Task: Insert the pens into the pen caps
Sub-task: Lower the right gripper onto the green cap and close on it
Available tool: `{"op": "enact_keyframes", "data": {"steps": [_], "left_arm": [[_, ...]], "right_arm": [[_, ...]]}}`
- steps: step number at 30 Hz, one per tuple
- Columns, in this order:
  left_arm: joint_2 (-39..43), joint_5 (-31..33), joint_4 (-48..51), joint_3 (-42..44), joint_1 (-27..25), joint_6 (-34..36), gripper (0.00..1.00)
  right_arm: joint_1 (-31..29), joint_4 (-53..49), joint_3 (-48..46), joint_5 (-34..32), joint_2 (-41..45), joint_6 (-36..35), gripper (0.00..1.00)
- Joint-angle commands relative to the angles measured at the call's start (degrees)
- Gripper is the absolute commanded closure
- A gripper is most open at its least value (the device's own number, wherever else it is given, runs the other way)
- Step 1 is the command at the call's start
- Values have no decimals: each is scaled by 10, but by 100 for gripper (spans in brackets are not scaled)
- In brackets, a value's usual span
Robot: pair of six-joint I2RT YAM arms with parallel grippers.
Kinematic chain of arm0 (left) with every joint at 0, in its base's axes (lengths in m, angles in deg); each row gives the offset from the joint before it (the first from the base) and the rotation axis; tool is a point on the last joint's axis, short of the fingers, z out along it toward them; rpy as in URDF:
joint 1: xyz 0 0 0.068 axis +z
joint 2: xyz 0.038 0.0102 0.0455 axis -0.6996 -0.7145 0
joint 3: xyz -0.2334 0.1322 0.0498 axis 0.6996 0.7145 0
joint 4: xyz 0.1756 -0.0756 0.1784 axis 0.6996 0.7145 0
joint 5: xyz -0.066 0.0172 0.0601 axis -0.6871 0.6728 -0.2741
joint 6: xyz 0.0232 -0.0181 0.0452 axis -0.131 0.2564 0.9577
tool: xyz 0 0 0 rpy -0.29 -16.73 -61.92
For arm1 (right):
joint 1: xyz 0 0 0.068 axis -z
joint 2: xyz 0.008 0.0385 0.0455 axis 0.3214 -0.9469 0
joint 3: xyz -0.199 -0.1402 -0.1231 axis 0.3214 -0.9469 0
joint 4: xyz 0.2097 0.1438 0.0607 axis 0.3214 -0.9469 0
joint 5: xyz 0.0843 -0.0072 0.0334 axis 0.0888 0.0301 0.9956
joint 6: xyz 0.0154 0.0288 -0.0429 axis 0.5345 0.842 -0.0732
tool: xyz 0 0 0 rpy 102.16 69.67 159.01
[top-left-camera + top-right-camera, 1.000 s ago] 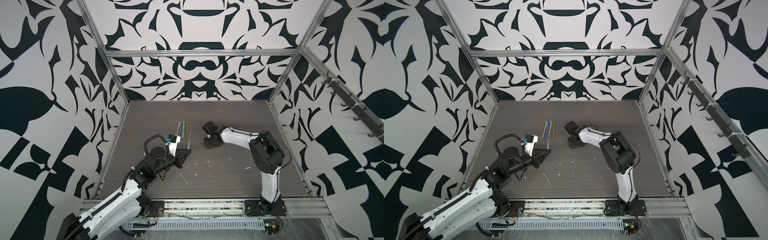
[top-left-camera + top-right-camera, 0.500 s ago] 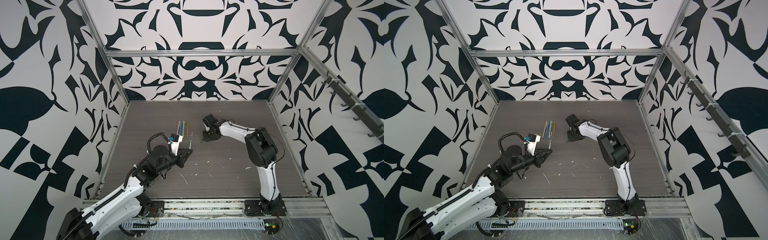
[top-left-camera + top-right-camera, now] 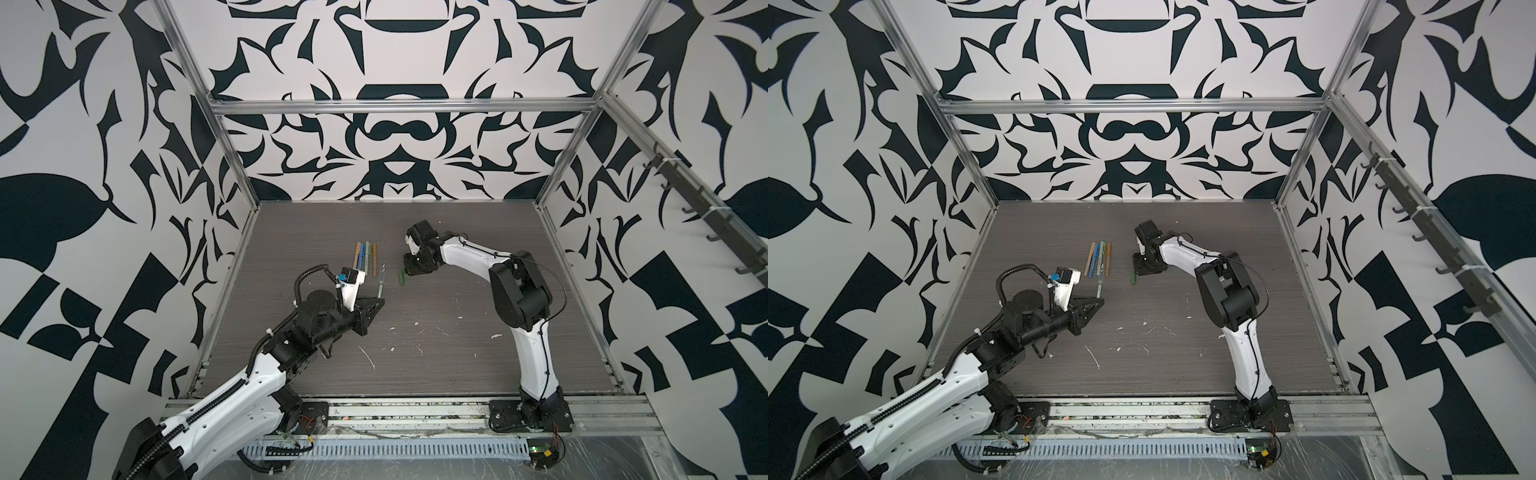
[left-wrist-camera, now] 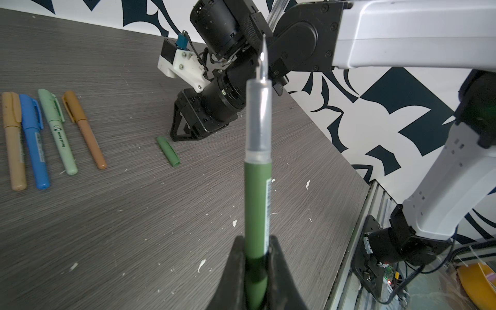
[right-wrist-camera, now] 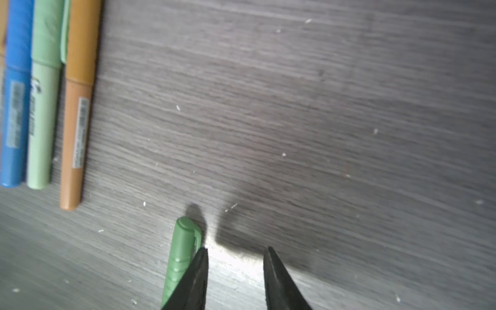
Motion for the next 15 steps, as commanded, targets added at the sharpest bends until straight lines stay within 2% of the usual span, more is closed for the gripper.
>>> {"op": "enact_keyframes", "data": {"steps": [1, 6, 15], "left_arm": [[17, 8, 3, -7, -2, 3, 99], [24, 3, 4, -3, -3, 1, 99], [33, -1, 6, -1, -4, -4, 99]], "right_arm": [[-1, 21, -15, 26, 48, 40, 66], [-1, 68, -53, 63, 56, 103, 75], [-1, 78, -50, 87, 31, 137, 75]]}}
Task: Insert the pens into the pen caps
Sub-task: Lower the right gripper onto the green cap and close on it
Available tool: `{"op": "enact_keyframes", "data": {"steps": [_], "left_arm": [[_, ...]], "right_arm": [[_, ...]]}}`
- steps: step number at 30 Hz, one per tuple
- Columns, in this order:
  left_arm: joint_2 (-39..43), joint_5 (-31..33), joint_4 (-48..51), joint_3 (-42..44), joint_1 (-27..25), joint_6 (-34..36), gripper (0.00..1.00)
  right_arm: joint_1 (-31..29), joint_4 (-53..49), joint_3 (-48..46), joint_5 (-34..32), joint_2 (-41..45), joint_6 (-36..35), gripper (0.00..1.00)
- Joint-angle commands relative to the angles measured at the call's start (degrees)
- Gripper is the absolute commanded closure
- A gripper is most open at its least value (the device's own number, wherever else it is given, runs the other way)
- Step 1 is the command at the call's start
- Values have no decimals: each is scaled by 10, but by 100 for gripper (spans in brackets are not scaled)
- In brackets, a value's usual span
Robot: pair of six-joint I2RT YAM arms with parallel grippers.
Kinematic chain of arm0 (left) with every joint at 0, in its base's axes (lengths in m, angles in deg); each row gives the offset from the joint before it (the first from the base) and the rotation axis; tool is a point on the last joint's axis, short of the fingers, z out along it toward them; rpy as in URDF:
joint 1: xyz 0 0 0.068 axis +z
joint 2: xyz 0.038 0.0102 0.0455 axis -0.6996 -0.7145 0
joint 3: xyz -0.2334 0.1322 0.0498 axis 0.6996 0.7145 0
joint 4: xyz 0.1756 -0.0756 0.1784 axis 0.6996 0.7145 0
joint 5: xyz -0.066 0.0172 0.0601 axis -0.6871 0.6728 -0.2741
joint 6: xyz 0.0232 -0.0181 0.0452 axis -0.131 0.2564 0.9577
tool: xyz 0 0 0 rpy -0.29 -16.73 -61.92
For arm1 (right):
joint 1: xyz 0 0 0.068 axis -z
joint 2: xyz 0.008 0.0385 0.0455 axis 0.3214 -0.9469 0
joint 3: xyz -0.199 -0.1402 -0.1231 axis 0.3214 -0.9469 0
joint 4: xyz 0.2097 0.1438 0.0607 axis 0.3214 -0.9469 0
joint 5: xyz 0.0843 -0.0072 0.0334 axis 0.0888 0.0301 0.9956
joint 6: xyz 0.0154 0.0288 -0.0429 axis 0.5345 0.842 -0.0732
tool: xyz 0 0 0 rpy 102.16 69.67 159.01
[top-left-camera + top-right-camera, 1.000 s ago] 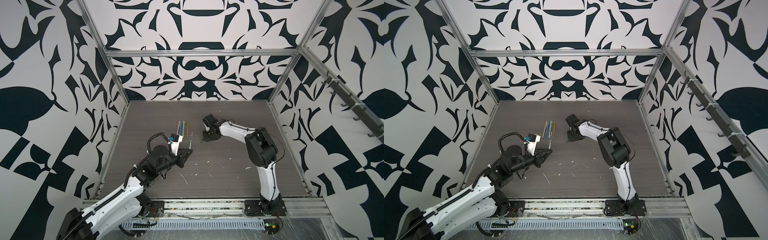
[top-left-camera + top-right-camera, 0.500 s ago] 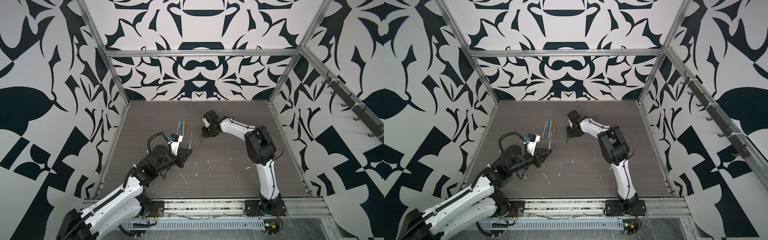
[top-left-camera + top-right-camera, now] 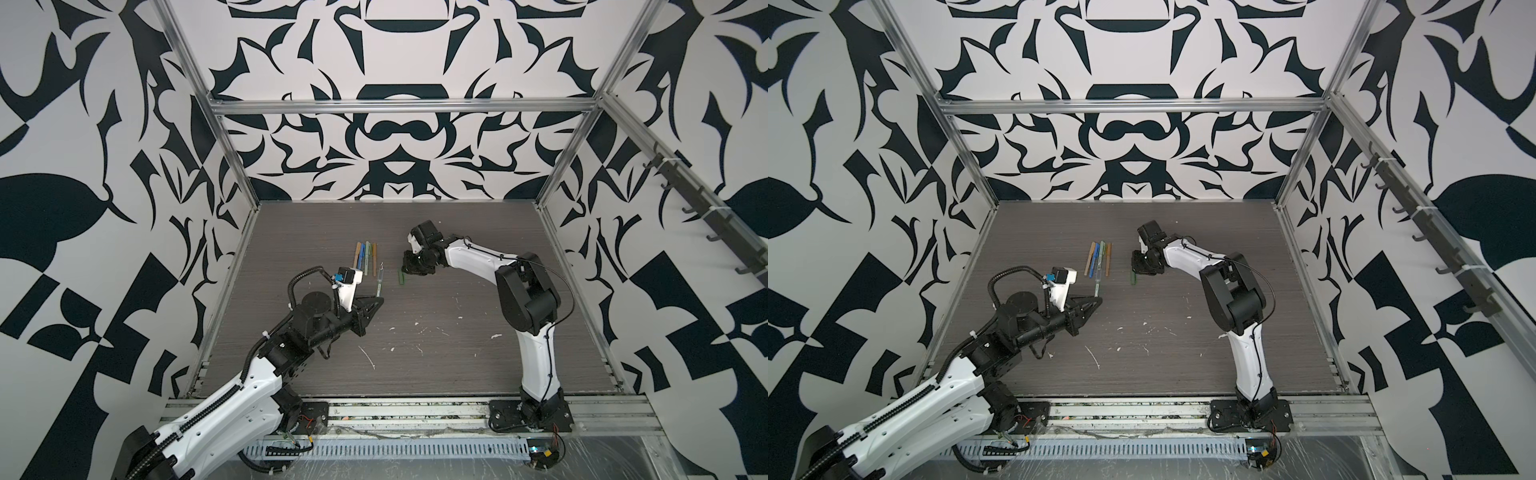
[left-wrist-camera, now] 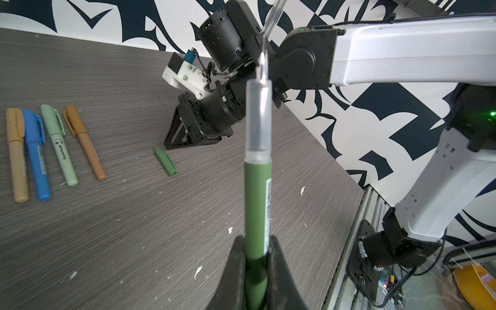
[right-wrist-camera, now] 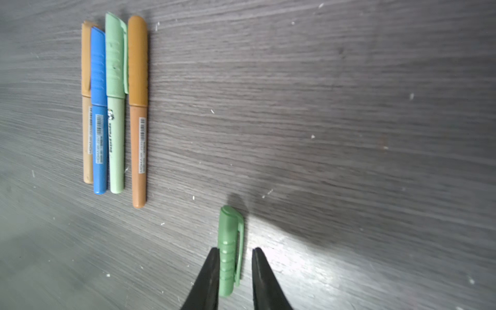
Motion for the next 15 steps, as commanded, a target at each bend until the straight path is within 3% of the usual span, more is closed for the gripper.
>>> {"op": "enact_keyframes", "data": {"steps": [1, 15], "left_arm": [[10, -2, 6, 0, -3, -3, 99], [0, -7, 0, -4, -5, -3, 99]], "right_arm": [[-2, 14, -2, 14, 1, 21, 75], [-10, -2, 12, 4, -26, 23, 76]]}}
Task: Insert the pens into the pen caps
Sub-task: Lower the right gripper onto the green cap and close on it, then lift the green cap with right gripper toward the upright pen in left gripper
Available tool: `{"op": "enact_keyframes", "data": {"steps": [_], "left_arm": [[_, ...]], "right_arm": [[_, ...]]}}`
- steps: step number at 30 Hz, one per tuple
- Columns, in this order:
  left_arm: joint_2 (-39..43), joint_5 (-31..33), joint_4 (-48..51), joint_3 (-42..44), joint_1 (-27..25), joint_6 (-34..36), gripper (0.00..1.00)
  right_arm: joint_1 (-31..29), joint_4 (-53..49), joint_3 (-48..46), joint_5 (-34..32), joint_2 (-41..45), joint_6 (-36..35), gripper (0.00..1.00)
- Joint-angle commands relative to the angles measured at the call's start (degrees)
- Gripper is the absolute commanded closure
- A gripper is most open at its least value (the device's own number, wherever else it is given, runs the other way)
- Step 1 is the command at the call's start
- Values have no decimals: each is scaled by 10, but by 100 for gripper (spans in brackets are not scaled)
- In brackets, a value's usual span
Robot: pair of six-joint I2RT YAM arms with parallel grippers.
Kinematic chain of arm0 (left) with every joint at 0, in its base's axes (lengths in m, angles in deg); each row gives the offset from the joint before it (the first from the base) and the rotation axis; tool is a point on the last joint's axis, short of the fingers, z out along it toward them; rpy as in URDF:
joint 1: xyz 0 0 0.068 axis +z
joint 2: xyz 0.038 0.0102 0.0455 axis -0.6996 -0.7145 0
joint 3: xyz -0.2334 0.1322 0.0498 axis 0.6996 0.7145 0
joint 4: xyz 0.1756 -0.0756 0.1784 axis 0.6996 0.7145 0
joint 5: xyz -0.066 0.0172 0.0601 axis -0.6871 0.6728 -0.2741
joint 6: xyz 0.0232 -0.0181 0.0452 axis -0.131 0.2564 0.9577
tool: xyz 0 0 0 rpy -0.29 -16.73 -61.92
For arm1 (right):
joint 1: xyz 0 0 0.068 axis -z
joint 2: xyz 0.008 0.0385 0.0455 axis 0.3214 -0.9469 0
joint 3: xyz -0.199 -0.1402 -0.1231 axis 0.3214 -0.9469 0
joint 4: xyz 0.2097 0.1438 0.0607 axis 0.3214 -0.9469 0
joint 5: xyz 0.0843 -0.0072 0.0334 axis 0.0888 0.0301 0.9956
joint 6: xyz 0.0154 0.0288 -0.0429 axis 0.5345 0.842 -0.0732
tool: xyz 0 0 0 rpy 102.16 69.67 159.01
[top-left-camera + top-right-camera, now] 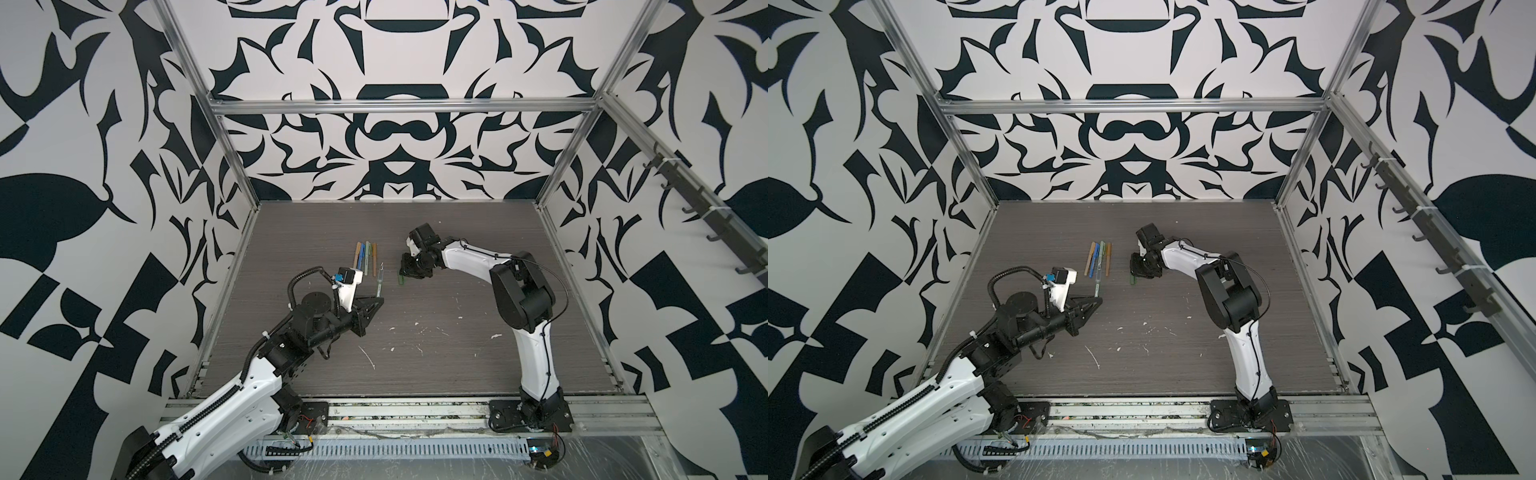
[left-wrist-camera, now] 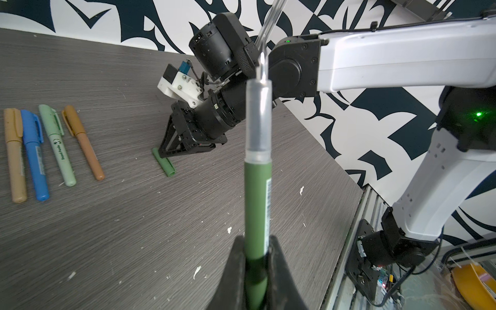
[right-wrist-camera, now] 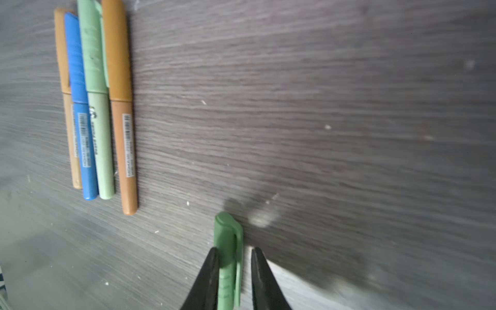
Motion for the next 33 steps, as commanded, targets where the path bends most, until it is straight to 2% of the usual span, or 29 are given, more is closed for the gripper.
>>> {"op": "enact_keyframes", "data": {"steps": [1, 13, 20, 27, 33], "left_arm": [[3, -5, 0, -4, -4, -3, 99], [4, -3, 0, -3, -5, 0, 99], [10, 2, 3, 1, -5, 4, 99], [1, 11, -4, -1, -5, 14, 99], [-21, 20, -34, 4, -5, 25, 100]], "right_arm": [[-5, -14, 10, -9, -3, 4, 77], [-19, -35, 31, -29, -30, 1, 79], [-23, -43, 31, -51, -13, -11, 85], [-25, 33, -44, -44, 84, -17, 87], [-25, 147, -198, -57, 226, -24, 88]]}}
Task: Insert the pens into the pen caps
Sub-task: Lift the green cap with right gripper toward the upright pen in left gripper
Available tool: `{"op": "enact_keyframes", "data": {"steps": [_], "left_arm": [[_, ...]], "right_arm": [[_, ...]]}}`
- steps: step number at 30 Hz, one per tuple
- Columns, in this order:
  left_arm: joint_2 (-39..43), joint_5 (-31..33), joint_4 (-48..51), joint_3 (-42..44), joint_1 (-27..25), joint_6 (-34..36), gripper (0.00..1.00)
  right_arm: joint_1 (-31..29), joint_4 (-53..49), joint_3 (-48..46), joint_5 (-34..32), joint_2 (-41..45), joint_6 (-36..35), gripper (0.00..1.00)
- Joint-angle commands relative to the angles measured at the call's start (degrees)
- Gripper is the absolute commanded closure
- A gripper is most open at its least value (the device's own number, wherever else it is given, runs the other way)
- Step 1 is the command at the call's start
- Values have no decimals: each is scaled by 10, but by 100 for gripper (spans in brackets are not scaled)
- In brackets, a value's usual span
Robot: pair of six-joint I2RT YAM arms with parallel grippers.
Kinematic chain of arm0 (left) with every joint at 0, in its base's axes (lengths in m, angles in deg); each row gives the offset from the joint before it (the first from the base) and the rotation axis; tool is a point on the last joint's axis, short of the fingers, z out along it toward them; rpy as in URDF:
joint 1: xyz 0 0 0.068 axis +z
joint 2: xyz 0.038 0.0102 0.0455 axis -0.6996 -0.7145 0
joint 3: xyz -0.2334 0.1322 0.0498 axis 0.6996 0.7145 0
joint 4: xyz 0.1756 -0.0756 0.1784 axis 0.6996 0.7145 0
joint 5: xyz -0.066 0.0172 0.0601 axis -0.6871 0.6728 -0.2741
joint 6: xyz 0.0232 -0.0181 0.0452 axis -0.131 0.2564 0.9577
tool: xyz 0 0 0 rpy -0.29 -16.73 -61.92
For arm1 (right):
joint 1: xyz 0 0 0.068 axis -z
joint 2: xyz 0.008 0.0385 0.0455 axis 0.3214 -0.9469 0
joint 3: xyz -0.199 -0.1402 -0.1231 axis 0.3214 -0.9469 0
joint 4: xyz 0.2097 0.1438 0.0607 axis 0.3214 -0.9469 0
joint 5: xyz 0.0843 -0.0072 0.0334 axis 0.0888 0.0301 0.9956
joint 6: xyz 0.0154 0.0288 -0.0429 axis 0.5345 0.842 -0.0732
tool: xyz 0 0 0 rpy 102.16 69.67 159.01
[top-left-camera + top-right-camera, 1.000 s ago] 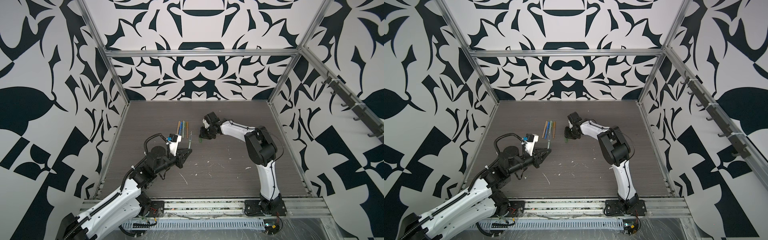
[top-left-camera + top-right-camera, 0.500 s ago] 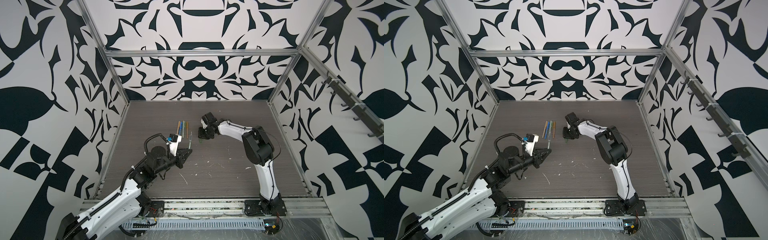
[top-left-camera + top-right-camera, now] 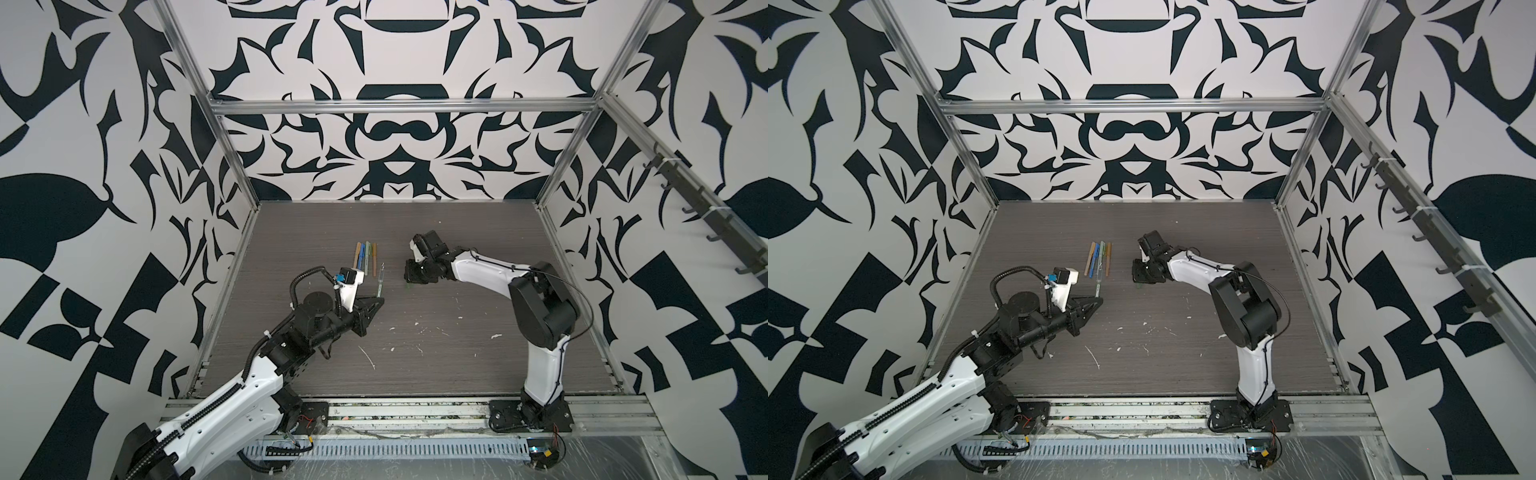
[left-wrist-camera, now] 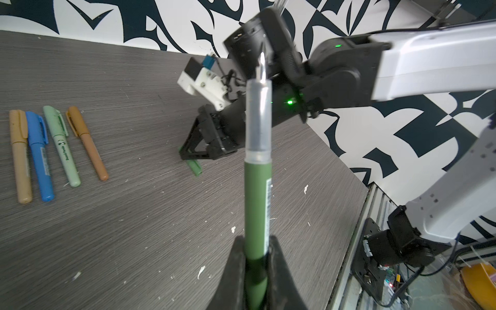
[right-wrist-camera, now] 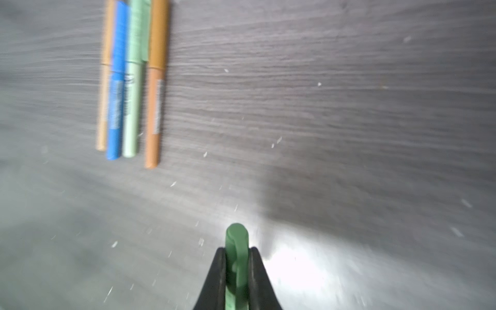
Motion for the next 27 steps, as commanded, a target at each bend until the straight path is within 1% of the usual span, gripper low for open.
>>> {"op": "enact_keyframes", "data": {"steps": [1, 7, 11, 15, 21, 27], "left_arm": [[-13, 10, -39, 7, -3, 12, 100], [-73, 4, -102, 11, -11, 13, 100], [-132, 7, -144, 3, -32, 13, 100], [-182, 32, -179, -5, -64, 19, 100], [-233, 78, -191, -28, -113, 44, 100], [-249, 92, -194, -42, -129, 55, 100]], "right_arm": [[-1, 92, -71, -24, 98, -13, 88], [3, 145, -223, -96, 254, -35, 91], [18, 123, -270, -114, 318, -42, 91], [33, 130, -307, -117, 366, -44, 91], [35, 193, -348, -115, 443, -54, 92], [35, 216, -353, -107, 487, -57, 92]]}}
